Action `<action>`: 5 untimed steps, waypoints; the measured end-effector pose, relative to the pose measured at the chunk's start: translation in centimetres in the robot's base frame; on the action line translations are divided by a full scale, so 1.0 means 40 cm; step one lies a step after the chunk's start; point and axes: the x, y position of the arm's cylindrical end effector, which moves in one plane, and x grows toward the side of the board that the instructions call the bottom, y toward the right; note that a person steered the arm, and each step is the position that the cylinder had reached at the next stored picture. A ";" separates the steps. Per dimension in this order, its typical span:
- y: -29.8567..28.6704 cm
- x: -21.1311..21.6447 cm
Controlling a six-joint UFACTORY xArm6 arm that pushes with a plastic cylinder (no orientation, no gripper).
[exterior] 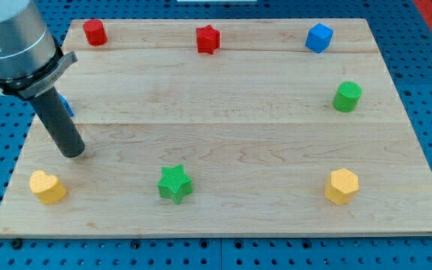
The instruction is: Move the blue triangle below the red star
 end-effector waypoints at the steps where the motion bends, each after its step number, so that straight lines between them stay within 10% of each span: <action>1: -0.008 0.000; 5: -0.015 -0.002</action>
